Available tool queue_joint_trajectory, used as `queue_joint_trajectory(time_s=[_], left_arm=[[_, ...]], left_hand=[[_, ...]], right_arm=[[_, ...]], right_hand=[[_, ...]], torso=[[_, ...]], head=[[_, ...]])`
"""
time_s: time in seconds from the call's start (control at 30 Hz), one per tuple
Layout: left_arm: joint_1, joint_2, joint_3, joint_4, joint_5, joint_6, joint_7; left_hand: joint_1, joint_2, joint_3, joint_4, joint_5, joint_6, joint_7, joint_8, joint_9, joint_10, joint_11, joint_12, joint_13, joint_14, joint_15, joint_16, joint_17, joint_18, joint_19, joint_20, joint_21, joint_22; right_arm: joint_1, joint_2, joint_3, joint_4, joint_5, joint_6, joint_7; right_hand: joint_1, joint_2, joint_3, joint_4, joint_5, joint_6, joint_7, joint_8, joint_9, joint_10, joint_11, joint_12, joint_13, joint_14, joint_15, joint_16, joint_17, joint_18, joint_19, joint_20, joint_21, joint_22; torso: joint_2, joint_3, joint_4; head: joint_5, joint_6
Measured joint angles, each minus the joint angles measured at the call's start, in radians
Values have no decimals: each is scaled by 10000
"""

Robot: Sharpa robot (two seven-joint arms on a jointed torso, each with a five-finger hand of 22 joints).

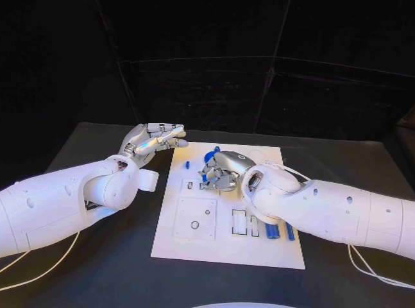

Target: Assemble the parts on the task board

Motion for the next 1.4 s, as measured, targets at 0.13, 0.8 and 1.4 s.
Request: queue_joint_trajectory(time_s=[0.13,0.8,1.4], left_arm=[[0,19,0,-15,14,3,0],[0,68,0,-67,38,38,0],[-2,84,0,-93,45,61,0]], left_hand=[[0,0,0,0,0,0,0,0,0,0,0,0,0,0,0,0,9,0,0,0,0,0],[0,0,0,0,0,0,0,0,0,0,0,0,0,0,0,0,6,0,0,0,0,1],[0,0,-42,-41,0,0,0,0,0,0,0,0,0,0,0,-46,19,0,0,0,0,-18]], right_arm=[[-38,55,-5,-41,-134,63,-82],[-132,77,9,-224,-439,457,-320],[-108,39,43,-223,-602,733,-421]], right_hand=[[-13,-14,0,0,-2,1,1,1,0,0,0,0,1,0,0,0,0,1,0,0,0,15],[-104,-108,23,26,-57,6,3,0,0,0,0,-48,-13,0,0,0,7,2,0,0,0,14],[-290,-237,46,3,-61,9,4,-40,59,-35,-38,-98,-57,0,0,-10,5,2,-1,1,0,-15]], torso=[[5,9,0],[12,12,-3],[8,4,-4]], head=[[13,-9],[-19,-98],[-61,-159]])
